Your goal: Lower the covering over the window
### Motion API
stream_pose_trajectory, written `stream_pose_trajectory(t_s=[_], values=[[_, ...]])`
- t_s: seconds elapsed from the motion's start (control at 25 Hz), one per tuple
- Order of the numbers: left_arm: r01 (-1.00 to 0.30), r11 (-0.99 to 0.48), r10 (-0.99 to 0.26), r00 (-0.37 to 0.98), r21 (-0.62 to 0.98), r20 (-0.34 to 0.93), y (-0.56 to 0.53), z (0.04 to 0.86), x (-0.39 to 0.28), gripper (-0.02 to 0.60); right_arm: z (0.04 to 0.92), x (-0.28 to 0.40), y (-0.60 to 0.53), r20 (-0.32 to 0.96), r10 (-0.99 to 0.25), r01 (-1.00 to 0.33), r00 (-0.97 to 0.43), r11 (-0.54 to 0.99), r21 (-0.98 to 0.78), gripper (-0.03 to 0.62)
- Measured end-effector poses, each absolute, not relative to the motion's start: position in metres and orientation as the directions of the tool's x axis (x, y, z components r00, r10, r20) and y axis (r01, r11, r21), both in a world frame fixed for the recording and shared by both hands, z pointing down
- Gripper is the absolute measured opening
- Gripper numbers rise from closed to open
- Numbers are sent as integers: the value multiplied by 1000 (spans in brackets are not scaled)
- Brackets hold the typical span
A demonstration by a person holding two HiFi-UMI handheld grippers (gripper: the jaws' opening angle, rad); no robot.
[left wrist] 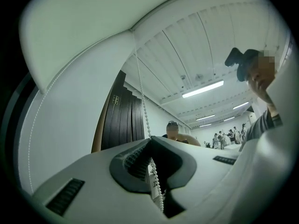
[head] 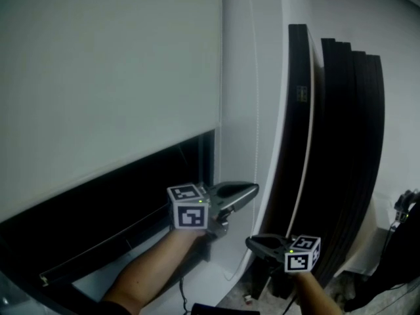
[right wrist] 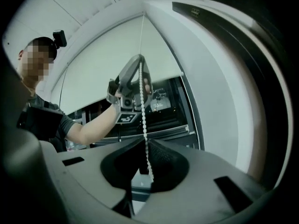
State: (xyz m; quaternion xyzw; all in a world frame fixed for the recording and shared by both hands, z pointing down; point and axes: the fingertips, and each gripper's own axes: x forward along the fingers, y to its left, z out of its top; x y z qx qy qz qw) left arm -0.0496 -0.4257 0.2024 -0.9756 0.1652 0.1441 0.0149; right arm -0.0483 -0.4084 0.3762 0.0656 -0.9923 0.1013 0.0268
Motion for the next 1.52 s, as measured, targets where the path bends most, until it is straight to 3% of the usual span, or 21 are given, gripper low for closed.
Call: stream_pose_trajectory(t_s=[0.16, 0.28, 0.44, 0.72, 0.96, 1.12, 1.52], values=[[-318, -948, -308, 912, 8, -269, -424, 202, -48, 0, 332, -37, -415, -6, -175, -172, -985, 974, -150, 31], [-327, -945, -317, 910, 9, -268, -426, 203, -50, 0, 286, -26, -424, -81, -204, -194, -976, 974, -115, 94], [-325, -946, -315, 907, 12, -279, -425, 202, -51, 0, 204, -21, -432, -193, -204, -198, -960, 979, -54, 94], [-307, -952, -295, 919, -5, -261, -417, 205, -46, 0, 110, -51, -433, -217, -141, -151, -966, 988, 32, 94], [-310, -951, -298, 922, -12, -247, -417, 206, -49, 0, 81, -77, -438, -238, -93, -112, -967, 992, 66, 91], [-320, -947, -307, 918, -9, -251, -421, 208, -55, 0, 77, -86, -438, -242, -38, -52, -969, 997, 53, 11], [-319, -948, -307, 911, 2, -274, -423, 213, -59, 0, 87, -94, -438, -193, -42, -52, -980, 997, 50, -14]])
